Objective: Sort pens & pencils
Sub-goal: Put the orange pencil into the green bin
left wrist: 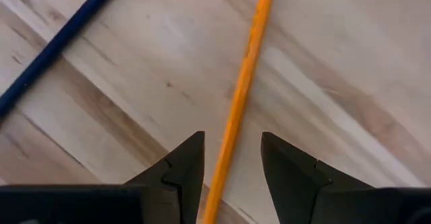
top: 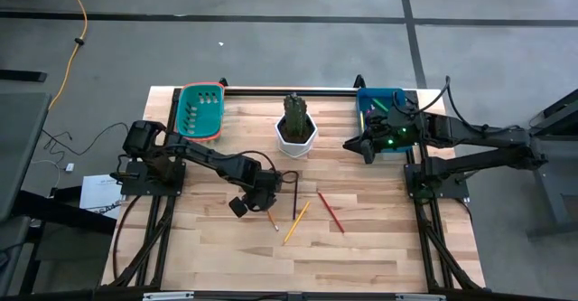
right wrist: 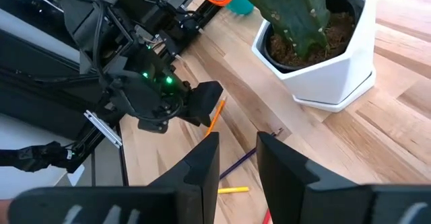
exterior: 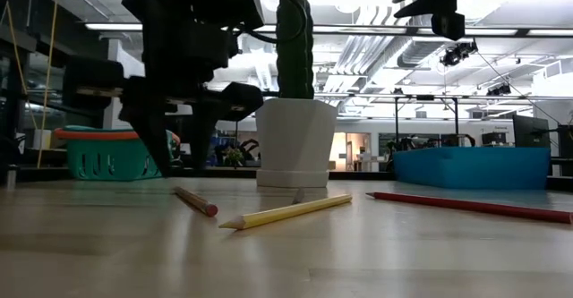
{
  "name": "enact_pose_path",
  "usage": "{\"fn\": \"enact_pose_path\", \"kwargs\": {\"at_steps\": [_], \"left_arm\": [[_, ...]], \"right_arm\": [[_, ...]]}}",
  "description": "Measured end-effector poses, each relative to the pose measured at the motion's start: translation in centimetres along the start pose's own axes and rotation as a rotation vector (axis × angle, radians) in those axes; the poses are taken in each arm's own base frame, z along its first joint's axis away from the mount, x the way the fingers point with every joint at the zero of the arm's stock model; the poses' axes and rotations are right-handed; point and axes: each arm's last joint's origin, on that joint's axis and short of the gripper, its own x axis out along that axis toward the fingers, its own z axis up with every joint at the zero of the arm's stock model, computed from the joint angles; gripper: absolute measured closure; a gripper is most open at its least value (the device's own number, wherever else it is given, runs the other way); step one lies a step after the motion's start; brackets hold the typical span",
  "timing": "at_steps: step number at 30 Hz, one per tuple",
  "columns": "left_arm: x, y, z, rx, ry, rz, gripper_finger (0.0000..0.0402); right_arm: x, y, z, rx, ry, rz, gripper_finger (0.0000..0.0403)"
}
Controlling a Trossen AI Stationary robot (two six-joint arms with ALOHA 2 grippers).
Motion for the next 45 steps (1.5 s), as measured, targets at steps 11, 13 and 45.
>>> {"fn": "enact_pose_path", "kwargs": {"at_steps": [11,13,45], "left_arm": [[1.7,0.0,-0.3,0.001,0.033,-0.050,0.0268],[1.8,0.0,-0.3,0.001,0.030,-0.049,0.0268],[1.8,0.1,-0.2,-0.024,0.027,-0.040,0.0395]], "right_arm": [[0.0,0.0,0.1,0.002,-0.010,-0.004,0.0313],[0.0,0.0,0.1,0.002,-0.011,-0.004,0.0313],[0.0,0.0,0.1,-0.009,-0.032,-0.026,0.0313]]}}
